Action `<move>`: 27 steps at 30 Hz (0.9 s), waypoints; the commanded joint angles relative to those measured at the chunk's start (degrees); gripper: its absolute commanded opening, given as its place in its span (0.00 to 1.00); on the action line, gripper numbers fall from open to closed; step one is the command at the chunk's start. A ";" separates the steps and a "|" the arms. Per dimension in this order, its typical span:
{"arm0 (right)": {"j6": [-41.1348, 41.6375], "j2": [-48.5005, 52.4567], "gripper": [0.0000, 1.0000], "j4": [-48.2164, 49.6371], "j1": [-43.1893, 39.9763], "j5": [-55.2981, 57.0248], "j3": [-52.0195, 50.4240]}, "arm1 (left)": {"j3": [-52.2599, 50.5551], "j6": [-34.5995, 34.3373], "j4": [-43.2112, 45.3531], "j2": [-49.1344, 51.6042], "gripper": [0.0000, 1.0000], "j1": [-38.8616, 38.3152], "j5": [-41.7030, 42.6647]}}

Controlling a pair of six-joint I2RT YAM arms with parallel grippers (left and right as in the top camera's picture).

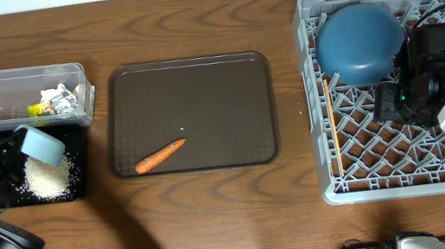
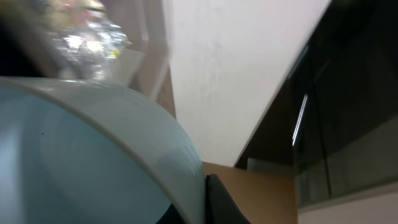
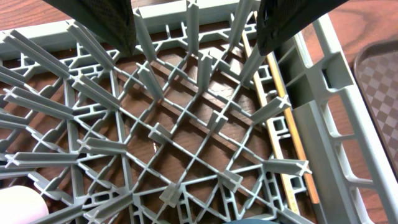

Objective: Sort waste into correct bins and load items into the dishwasher rack
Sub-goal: 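Tip the bowl with the left gripper to pour rice onto the black tray, then carry the empty bowl right and set it on the brown tray, release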

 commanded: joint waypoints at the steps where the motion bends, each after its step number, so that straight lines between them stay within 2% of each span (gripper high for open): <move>1: -0.83 0.11 0.62 -0.13 -0.81 0.44 -0.35 | 0.42 1.64 -0.22 -7.39 0.06 -3.41 1.05; 5: -0.83 0.11 0.62 0.24 -0.79 0.44 -0.35 | 0.42 1.64 -1.64 -14.12 0.06 -10.19 -8.48; 11: -0.81 0.11 0.62 0.28 -0.79 0.42 -0.35 | 0.42 1.64 -1.25 -20.70 0.06 -28.24 -22.91; 19: -0.83 0.11 0.62 0.26 -0.79 0.42 -0.35 | 0.24 -1.01 0.26 -18.78 0.06 -54.99 -47.87; 27: -0.83 0.11 0.62 0.20 -0.79 0.42 -0.35 | 0.20 -1.53 2.49 -12.83 0.06 -73.50 -62.34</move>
